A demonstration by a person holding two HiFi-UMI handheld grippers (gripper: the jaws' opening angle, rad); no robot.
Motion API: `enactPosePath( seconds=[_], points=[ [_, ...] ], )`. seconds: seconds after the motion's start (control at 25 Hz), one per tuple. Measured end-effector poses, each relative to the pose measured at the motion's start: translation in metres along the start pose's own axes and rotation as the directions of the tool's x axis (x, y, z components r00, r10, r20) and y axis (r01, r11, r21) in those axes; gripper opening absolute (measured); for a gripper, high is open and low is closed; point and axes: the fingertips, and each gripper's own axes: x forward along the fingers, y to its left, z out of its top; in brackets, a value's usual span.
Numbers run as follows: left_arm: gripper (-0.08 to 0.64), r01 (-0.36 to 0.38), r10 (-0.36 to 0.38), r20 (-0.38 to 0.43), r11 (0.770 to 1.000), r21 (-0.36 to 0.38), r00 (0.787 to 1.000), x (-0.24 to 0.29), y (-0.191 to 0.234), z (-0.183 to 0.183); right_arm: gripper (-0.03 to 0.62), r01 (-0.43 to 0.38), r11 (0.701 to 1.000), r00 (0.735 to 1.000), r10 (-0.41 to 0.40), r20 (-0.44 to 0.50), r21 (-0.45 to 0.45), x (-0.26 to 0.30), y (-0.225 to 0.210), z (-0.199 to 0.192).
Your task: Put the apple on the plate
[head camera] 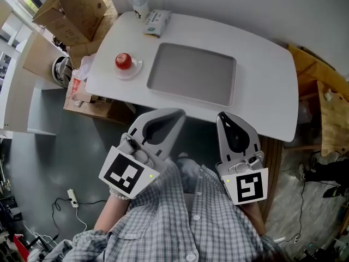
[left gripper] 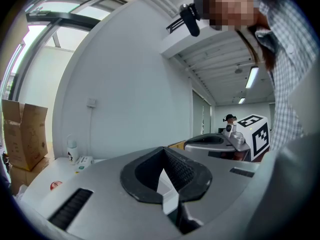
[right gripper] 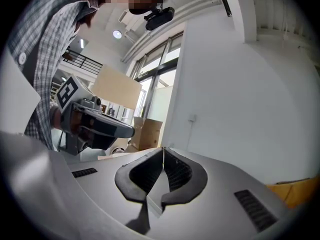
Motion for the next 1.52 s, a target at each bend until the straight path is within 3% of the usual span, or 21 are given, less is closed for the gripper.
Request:
enactPosePath(
  seconds=[0.32, 0.6, 1.16, 1.52],
  points=[
    [0.008, -0.036, 0.036, -0.021, 0.999, -0.001, 0.999, 0.001, 0.013, -0.004, 0.023, -0.012, 1.000, 1.000, 0.012, 0.003, 0.005, 0.014, -0.003, -0.002],
    [0.008, -0.028, 0.027, -0.028, 1.000, -0.005, 0.999, 0.009, 0.036, -0.009, 0.024, 0.030, 0.999, 1.000, -0.030, 0.005, 0.021, 0.032, -0.013, -0.007],
    [0.008, 0.022, -0.025, -0.080, 0.999, -0.040, 0.996, 0.024, 0.121, -0.015, 0.023, 0.018, 0.999, 0.998, -0.016, -0.053, 0.035, 0.125, 0.002, -0.007],
    [0.008, -0.010, 0.002, -0.099, 0.997, -0.083, 0.995, 0.020, 0.200, -0.024, 0.023, -0.022, 0.999, 0.991, 0.026, -0.132, 0.030, 0.195, 0.022, -0.016]
  ],
)
